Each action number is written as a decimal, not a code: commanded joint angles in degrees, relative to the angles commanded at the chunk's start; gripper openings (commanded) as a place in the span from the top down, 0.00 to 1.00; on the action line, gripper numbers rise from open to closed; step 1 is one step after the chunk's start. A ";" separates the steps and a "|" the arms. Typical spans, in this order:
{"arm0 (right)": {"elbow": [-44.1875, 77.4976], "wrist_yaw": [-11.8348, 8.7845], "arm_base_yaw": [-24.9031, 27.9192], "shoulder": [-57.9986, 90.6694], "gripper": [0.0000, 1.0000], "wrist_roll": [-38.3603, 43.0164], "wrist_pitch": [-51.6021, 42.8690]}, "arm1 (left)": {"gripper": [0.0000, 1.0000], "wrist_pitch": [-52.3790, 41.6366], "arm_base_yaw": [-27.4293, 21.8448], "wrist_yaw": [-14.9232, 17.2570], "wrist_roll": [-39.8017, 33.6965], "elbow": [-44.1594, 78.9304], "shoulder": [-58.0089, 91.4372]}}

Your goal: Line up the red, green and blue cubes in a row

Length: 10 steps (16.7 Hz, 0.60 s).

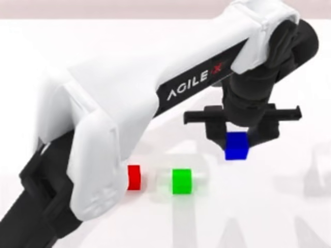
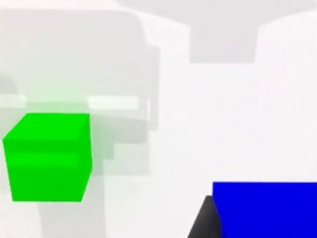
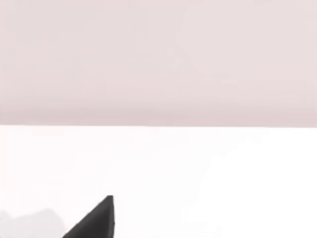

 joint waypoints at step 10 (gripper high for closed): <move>0.00 0.00 0.00 0.00 0.00 0.00 0.00 | 1.00 8.63 -0.07 -0.10 -0.13 -9.53 -0.79</move>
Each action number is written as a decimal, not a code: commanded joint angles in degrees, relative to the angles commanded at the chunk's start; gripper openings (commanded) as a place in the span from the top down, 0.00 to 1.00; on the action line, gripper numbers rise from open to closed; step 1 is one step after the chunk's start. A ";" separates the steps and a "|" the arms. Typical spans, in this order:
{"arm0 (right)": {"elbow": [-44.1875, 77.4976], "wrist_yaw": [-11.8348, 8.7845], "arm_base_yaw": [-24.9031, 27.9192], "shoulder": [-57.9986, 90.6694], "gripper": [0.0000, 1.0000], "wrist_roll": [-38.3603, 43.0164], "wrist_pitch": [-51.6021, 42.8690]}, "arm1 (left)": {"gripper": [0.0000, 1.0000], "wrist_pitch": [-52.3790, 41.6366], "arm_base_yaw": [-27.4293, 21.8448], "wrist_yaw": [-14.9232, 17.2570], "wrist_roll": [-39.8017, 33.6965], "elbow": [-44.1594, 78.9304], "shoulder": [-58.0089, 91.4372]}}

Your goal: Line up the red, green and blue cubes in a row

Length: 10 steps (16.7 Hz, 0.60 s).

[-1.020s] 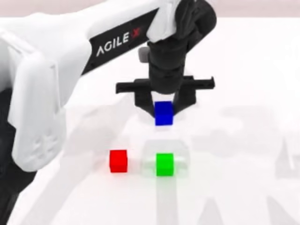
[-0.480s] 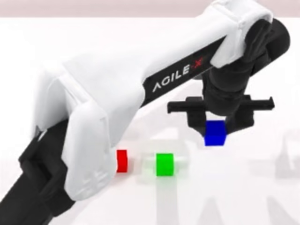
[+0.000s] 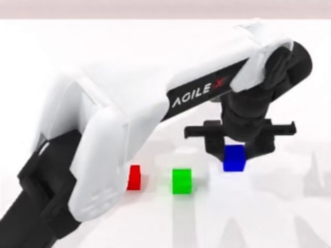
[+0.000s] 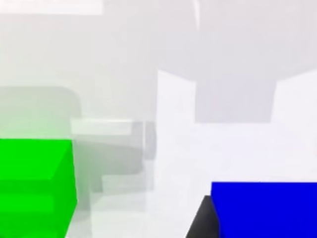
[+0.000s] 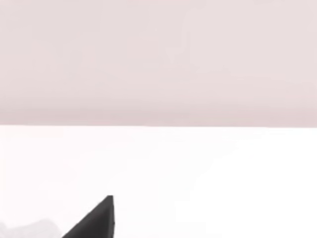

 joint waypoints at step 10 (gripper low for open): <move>0.00 0.00 0.00 0.00 0.00 0.00 0.00 | 0.85 8.31 -0.27 0.08 -0.19 -8.72 -0.49</move>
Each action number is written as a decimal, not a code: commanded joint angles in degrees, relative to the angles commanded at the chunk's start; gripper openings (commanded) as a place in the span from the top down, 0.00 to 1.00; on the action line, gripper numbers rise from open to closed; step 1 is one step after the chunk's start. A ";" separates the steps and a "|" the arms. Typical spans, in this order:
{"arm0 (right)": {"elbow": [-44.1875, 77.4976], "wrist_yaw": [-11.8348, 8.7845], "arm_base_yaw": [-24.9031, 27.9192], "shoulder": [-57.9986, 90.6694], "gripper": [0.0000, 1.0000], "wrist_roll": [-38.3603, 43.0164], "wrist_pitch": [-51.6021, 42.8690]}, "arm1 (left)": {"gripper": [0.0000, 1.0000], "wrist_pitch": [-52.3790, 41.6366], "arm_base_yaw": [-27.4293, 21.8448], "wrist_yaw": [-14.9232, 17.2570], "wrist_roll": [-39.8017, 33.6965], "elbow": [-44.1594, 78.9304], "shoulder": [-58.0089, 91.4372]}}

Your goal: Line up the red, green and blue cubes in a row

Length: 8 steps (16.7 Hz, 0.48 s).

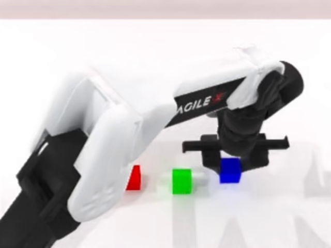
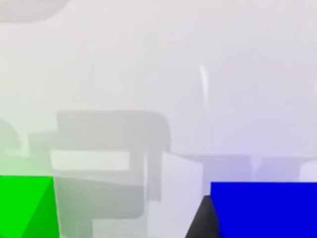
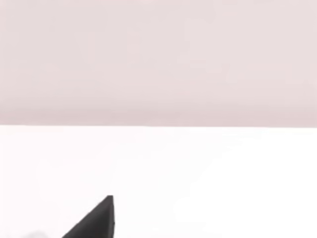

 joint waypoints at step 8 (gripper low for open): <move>0.00 0.00 0.00 0.00 0.00 0.00 0.00 | 0.25 0.00 0.00 0.00 0.00 0.00 0.00</move>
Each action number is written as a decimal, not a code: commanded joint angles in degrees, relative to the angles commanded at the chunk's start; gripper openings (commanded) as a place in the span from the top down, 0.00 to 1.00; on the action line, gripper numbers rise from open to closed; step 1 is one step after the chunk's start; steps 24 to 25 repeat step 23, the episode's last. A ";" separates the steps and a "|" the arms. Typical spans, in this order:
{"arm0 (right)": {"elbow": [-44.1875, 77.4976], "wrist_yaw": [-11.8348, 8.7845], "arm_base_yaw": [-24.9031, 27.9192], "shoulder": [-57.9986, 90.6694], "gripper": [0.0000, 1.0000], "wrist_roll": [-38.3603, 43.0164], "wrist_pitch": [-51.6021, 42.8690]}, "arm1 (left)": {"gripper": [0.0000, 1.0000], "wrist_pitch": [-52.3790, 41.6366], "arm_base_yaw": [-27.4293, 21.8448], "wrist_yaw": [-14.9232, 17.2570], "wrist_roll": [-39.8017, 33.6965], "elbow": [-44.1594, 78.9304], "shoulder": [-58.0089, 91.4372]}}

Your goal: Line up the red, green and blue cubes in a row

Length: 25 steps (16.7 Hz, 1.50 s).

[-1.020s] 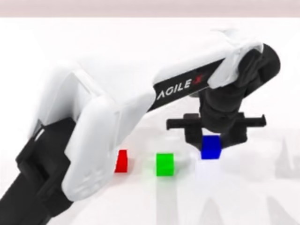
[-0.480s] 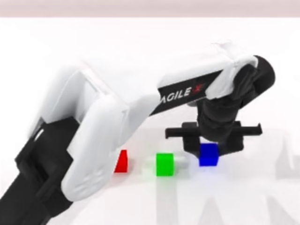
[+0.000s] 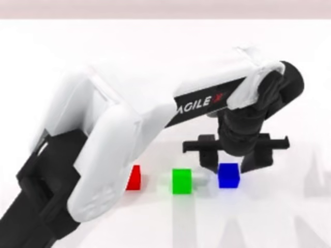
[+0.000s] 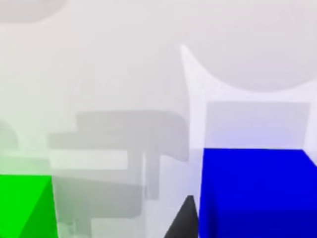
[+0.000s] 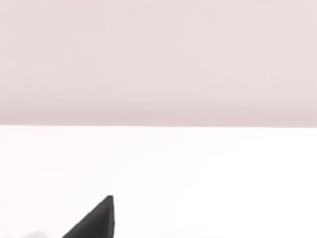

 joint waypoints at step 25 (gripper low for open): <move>0.00 0.00 0.00 0.00 0.00 0.00 0.00 | 0.00 -16.16 1.16 0.00 -0.15 16.47 0.32</move>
